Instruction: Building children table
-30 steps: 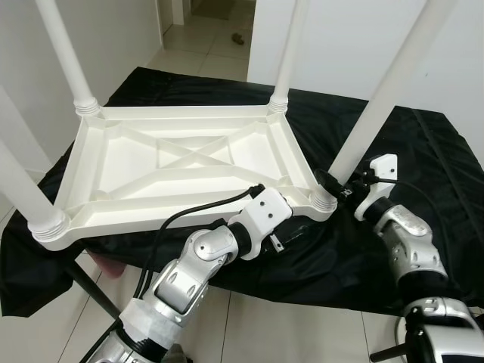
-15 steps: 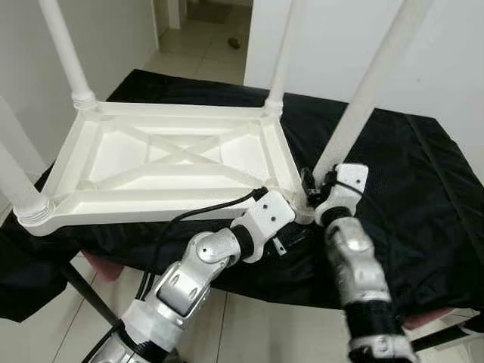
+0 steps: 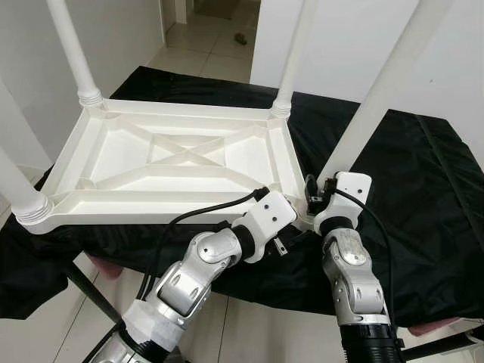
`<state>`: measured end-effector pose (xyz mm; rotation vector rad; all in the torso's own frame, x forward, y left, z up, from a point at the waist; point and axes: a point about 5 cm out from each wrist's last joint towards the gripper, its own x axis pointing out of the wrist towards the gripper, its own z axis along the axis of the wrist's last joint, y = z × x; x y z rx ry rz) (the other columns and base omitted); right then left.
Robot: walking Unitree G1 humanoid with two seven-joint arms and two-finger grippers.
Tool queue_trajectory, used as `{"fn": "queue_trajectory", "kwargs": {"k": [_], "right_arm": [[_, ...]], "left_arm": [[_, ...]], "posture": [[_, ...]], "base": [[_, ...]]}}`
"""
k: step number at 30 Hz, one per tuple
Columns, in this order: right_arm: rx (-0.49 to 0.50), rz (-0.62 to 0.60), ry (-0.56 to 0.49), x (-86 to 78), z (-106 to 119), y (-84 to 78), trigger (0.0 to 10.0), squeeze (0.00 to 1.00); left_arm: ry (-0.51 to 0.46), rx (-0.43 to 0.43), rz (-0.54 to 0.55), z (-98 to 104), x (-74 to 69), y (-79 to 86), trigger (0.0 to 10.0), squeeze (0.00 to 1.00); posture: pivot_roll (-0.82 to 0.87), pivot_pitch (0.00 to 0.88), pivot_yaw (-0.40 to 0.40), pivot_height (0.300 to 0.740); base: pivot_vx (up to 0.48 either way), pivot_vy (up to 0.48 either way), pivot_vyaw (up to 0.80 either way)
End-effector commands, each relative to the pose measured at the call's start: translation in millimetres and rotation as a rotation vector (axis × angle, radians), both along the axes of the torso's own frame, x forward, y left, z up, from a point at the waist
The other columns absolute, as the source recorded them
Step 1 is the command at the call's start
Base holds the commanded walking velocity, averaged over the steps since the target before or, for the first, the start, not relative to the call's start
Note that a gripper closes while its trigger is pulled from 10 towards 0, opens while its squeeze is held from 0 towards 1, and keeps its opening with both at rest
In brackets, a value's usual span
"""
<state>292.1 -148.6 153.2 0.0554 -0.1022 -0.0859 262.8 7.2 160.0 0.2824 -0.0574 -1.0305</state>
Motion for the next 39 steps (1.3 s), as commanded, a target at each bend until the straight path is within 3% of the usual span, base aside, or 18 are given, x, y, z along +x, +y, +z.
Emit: {"fn": "queue_trajectory", "kwargs": {"k": [1,3,4,6,7,10,11,16,17,19,20,27,32,39], "right_arm": [[0.003,-0.038,0.090,-5.4,-16.8,-6.2,0.0,0.00],[-0.001,-0.034,0.088,-6.2,-15.4,-4.7,0.0,0.00],[-0.001,-0.020,0.086,-6.1,-14.1,-2.7,4.8,0.00],[-0.002,-0.009,0.084,-5.8,-13.3,-1.6,4.8,0.00],[-0.005,-0.007,0.073,-5.1,-11.5,-2.0,10.0,0.00],[0.006,0.002,0.066,-3.2,-9.9,-3.2,10.0,0.04],[0.012,0.023,0.054,-1.2,-8.5,-3.6,10.0,1.00],[0.013,0.116,0.028,5.3,-4.2,-4.5,10.0,1.00],[0.011,0.179,0.025,8.6,-2.9,-4.9,10.0,0.59],[0.011,0.179,0.025,8.6,-2.9,-4.9,10.0,0.59],[-0.021,0.301,0.022,14.9,-0.4,-8.4,10.0,0.00],[-0.090,0.434,0.036,19.3,-3.2,-14.9,10.0,0.00],[-0.142,0.611,0.070,22.0,-10.8,-20.1,10.0,0.00],[-0.131,0.705,0.097,26.5,-17.9,-23.3,10.0,0.00]], "left_arm": [[-0.006,0.020,-0.016,-1.6,1.2,0.2,10.0,0.00],[-0.007,0.023,-0.013,-1.9,2.0,1.3,10.0,0.00],[-0.008,0.026,-0.010,-2.1,2.7,2.2,10.0,0.00],[-0.009,0.028,-0.008,-2.3,3.2,2.7,10.0,0.00],[-0.009,0.030,-0.007,-2.4,3.6,2.9,10.0,0.00],[-0.010,0.033,-0.009,-2.6,3.6,2.9,10.0,0.00],[-0.010,0.035,-0.009,-2.9,3.6,3.1,10.0,0.00],[-0.007,0.040,-0.012,-3.9,3.3,4.4,10.0,0.00],[-0.006,0.042,-0.013,-4.2,3.1,5.2,10.0,0.00],[-0.006,0.042,-0.013,-4.2,3.1,5.2,10.0,0.00],[-0.006,0.048,-0.017,-4.3,3.3,6.3,10.0,0.00],[-0.005,0.051,-0.014,-3.9,3.9,7.1,10.0,0.00],[0.050,0.041,0.006,-7.5,3.0,8.9,10.0,0.00],[0.081,0.025,0.008,-7.0,2.2,9.1,10.0,0.00]], "posture": [[0.12,0.000,-0.065,0.740],[0.12,0.000,-0.065,0.740],[0.12,0.000,-0.066,0.740],[0.12,0.000,-0.066,0.740],[0.12,0.000,-0.065,0.740],[0.12,0.000,-0.065,0.740],[0.12,0.000,-0.065,0.740],[0.12,0.000,-0.063,0.740],[0.12,0.000,-0.062,0.740],[0.12,0.000,-0.062,0.740],[0.12,0.000,-0.059,0.740],[0.13,0.000,-0.060,0.740],[0.13,0.001,-0.059,0.740],[0.14,0.007,-0.060,0.740]], "base": [[0.000,0.000,0.00],[0.000,0.000,0.00],[0.000,0.000,0.00],[0.000,0.000,0.00],[0.000,0.000,0.00],[0.000,0.000,0.00],[0.000,0.000,0.00],[0.000,0.000,0.00],[0.000,0.000,0.00],[0.000,0.000,0.00],[0.000,0.000,0.00],[0.000,0.000,0.00],[0.000,0.000,0.00],[0.000,0.000,0.00]]}}
